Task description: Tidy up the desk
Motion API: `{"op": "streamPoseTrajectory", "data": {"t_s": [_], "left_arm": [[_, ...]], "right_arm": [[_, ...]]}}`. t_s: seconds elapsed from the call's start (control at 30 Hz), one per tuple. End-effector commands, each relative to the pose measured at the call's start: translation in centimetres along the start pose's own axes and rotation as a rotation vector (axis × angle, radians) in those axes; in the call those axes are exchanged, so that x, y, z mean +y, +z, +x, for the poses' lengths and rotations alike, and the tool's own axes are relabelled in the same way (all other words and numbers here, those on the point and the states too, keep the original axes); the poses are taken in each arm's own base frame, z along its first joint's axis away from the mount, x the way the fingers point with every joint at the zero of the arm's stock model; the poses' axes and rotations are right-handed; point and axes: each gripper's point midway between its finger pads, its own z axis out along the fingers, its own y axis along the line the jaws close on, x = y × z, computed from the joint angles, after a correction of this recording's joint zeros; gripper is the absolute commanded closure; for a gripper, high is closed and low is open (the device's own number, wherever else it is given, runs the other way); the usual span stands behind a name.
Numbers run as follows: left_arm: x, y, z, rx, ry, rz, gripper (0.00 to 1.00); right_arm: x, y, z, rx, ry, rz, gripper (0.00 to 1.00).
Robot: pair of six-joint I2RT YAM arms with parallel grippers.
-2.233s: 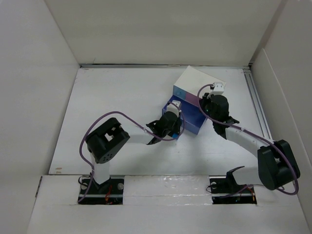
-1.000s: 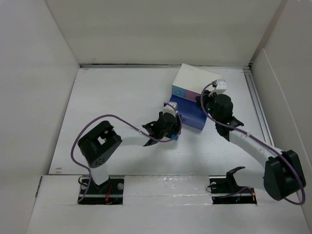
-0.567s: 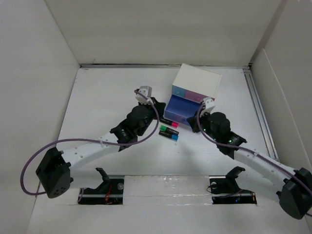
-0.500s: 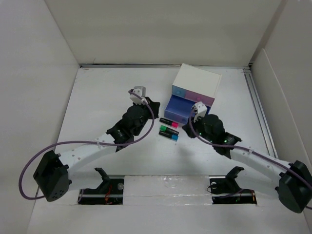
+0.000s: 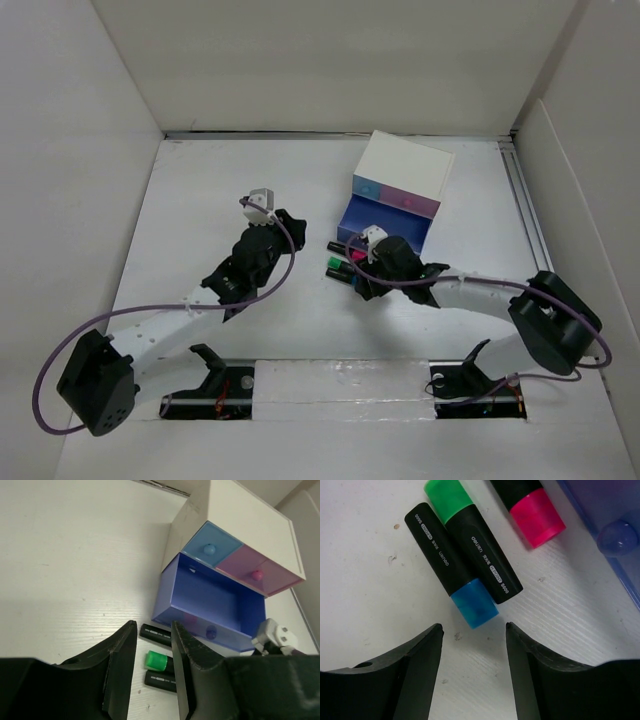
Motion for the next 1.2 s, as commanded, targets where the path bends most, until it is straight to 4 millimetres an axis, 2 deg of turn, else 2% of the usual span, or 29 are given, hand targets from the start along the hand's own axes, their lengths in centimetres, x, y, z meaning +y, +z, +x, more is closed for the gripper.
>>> {"op": "streamPoseTrajectory", "data": {"t_s": [0.0, 0.2, 0.27, 0.3, 0.4, 0.43, 0.47, 0.57, 0.6, 0.63, 0.67, 0.77, 0.8, 0.83, 0.87, 1.13, 1.17], "left_arm": [[-1.4, -0.9, -1.8, -0.049, -0.030, 0.075, 0.70], [-1.8, -1.0, -1.7, -0.041, -0.027, 0.094, 0.72], [-1.8, -1.1, -1.8, -0.043, -0.029, 0.095, 0.73], [-1.8, -1.1, -1.7, -0.042, -0.030, 0.095, 0.73], [-1.9, -1.1, -1.7, -0.039, -0.030, 0.100, 0.76], [-1.8, -1.1, -1.6, -0.038, -0.030, 0.099, 0.76], [-1.9, -1.0, -1.6, -0.039, -0.030, 0.101, 0.77], [-2.0, -1.0, -1.5, -0.032, -0.029, 0.106, 0.78], [-2.0, -1.0, -1.5, -0.030, -0.028, 0.107, 0.79], [-2.0, -1.0, -1.4, -0.029, -0.028, 0.106, 0.79], [-2.1, -1.0, -1.5, -0.032, -0.029, 0.110, 0.80], [-1.9, -1.0, -1.5, -0.033, -0.027, 0.102, 0.81], [-1.9, -1.1, -1.6, -0.035, -0.028, 0.101, 0.81], [-1.9, -1.1, -1.7, -0.038, -0.028, 0.099, 0.82], [-1.7, -1.2, -1.8, -0.044, -0.029, 0.092, 0.83], [-1.1, -2.4, -3.5, -0.112, -0.064, 0.078, 0.86], [-1.0, -2.5, -3.5, -0.116, -0.067, 0.075, 0.86]], "right_arm": [[1.2, 0.5, -2.0, -0.039, -0.011, -0.031, 0.41], [2.0, 1.4, -1.9, -0.018, -0.031, -0.033, 0.41], [2.3, 1.5, -1.7, -0.011, -0.037, -0.038, 0.45], [2.3, 1.5, -1.8, -0.012, -0.037, -0.038, 0.51], [3.0, 1.1, -1.5, -0.007, -0.051, -0.052, 0.60], [3.0, 1.0, -1.6, -0.009, -0.052, -0.051, 0.60], [3.3, 0.8, -1.5, -0.004, -0.065, -0.055, 0.59], [2.9, 0.8, -1.9, -0.011, -0.088, -0.031, 0.46], [2.0, 1.1, -2.1, -0.017, -0.095, 0.021, 0.40], [1.7, 1.2, -1.6, 0.011, -0.102, 0.033, 0.39], [1.8, 1.3, -2.3, 0.003, -0.111, 0.034, 0.39], [2.2, 2.4, -2.3, 0.017, -0.122, 0.017, 0.38], [2.3, 2.6, -2.8, 0.010, -0.123, 0.014, 0.39], [2.6, 2.9, -2.4, 0.023, -0.130, 0.010, 0.40], [2.6, 3.1, -2.3, 0.028, -0.130, 0.012, 0.49], [2.7, 2.8, -1.2, 0.051, -0.129, 0.007, 0.62], [2.6, 2.7, -1.1, 0.053, -0.129, 0.010, 0.69]]}}
